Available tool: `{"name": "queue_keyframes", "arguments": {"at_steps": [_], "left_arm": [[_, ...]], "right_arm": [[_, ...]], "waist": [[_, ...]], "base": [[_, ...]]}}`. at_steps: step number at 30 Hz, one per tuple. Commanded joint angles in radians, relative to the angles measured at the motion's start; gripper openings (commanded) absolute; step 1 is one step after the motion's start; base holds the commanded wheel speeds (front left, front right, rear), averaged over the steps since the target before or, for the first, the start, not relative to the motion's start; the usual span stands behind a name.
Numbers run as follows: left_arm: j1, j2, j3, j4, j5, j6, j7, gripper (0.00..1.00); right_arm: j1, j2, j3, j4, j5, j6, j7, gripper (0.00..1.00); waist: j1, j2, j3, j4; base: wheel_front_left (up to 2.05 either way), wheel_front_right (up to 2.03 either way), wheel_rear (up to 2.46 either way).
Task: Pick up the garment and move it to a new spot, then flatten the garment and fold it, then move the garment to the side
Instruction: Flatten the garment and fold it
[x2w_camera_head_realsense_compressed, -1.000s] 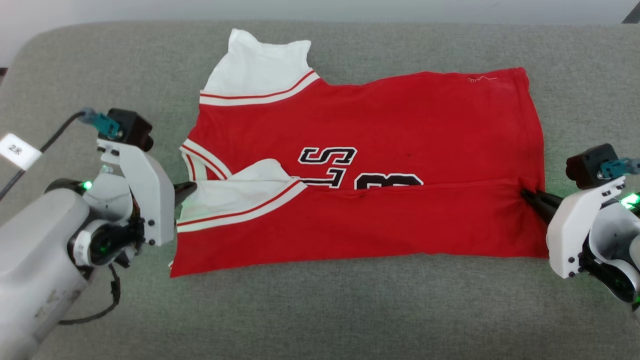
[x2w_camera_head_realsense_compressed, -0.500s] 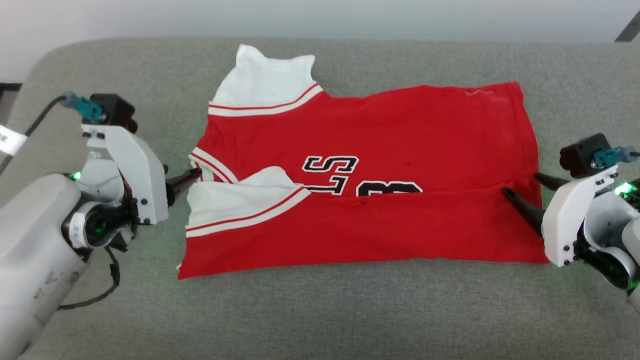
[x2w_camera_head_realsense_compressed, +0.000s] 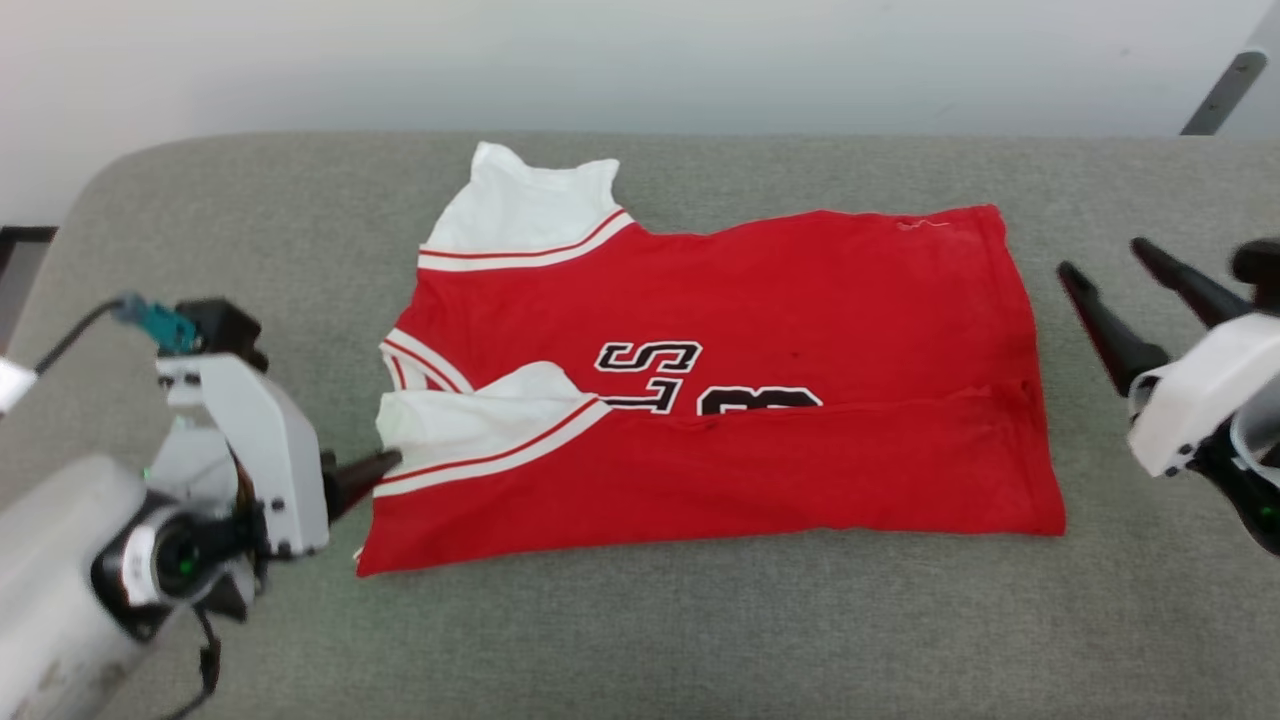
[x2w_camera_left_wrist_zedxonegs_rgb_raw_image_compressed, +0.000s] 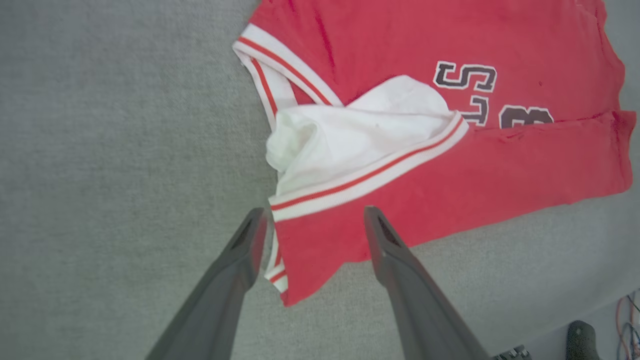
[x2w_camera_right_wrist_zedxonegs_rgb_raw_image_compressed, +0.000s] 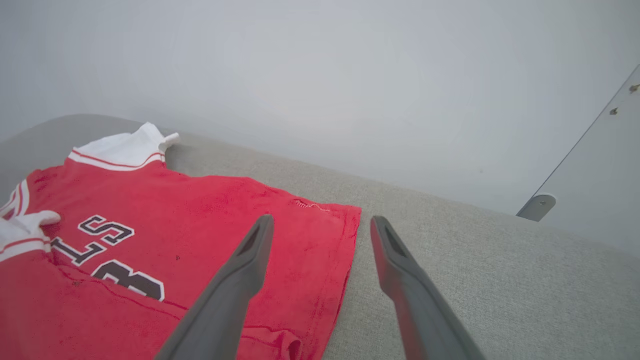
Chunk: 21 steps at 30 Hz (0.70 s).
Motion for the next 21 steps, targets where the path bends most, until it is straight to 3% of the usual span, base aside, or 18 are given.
{"name": "queue_keyframes", "arguments": {"at_steps": [1,10,21], "left_arm": [[0.031,0.01,0.004,-0.026,-0.015,0.015,-0.003,1.0],[0.145,0.07,-0.023,-0.11,-0.025,0.077,-0.017,1.0],[0.158,0.027,-0.069,0.012,0.032,0.022,-0.044,1.0]], "right_arm": [[0.028,0.007,-0.041,-0.018,-0.011,-0.001,-0.015,1.0],[0.229,0.091,-0.3,-0.236,-0.119,-0.001,0.006,1.0],[0.439,0.236,-0.483,-0.482,-0.218,-0.001,0.119,1.0]], "waist": [[0.0,0.0,-0.002,-0.012],[0.0,0.0,0.011,-0.054],[0.0,0.0,0.023,-0.088]], "base": [[0.0,0.0,0.0],[0.0,0.0,0.0],[0.0,0.0,0.0]]}}
